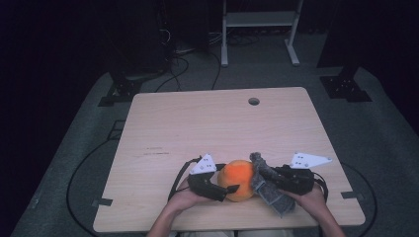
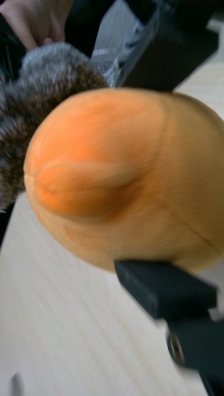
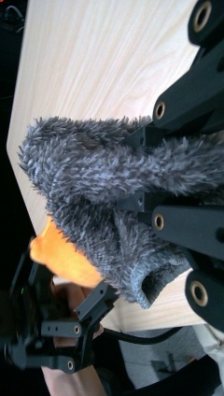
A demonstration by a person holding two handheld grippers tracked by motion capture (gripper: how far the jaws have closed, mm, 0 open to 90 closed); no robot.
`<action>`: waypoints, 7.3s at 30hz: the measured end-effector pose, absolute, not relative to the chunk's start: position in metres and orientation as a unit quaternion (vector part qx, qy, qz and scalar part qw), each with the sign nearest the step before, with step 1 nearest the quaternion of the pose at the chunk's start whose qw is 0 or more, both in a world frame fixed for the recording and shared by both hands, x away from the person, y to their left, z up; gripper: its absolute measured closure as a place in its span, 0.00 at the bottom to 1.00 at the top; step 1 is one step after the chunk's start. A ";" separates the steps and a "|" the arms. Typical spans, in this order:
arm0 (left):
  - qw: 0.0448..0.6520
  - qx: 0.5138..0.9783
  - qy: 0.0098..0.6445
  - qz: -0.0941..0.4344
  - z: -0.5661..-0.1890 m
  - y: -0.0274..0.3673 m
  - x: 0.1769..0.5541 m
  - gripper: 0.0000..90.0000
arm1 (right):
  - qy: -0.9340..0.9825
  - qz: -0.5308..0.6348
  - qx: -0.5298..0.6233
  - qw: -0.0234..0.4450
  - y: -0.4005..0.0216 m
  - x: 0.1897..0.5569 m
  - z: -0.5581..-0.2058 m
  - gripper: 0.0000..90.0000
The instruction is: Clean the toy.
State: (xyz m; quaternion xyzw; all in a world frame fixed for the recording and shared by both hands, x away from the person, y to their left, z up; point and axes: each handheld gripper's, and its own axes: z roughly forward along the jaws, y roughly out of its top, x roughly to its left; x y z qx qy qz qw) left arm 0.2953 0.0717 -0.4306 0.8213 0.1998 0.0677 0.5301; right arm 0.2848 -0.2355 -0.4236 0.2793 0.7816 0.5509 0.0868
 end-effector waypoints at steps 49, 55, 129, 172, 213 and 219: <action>0.549 0.810 0.193 0.076 -0.436 0.070 0.294 0.28 | 0.798 0.522 0.274 0.122 -0.229 0.280 -0.424 0.85; 0.540 0.811 0.193 0.114 -0.436 0.060 0.289 0.37 | 0.801 0.527 0.254 0.129 -0.220 0.273 -0.409 0.85; 0.484 0.859 0.031 0.165 -0.441 0.051 0.264 0.31 | 0.825 0.520 0.203 0.086 -0.211 0.279 -0.397 0.85; 0.545 0.816 0.161 0.103 -0.445 0.084 0.294 0.28 | 0.813 0.483 0.309 0.097 -0.250 0.301 -0.426 0.85; 0.566 0.781 0.254 0.081 -0.447 0.078 0.306 0.37 | 0.810 0.486 0.301 0.128 -0.233 0.297 -0.431 0.85; 0.569 0.775 0.261 0.090 -0.445 0.079 0.306 0.37 | 0.808 0.470 0.330 0.130 -0.244 0.300 -0.432 0.85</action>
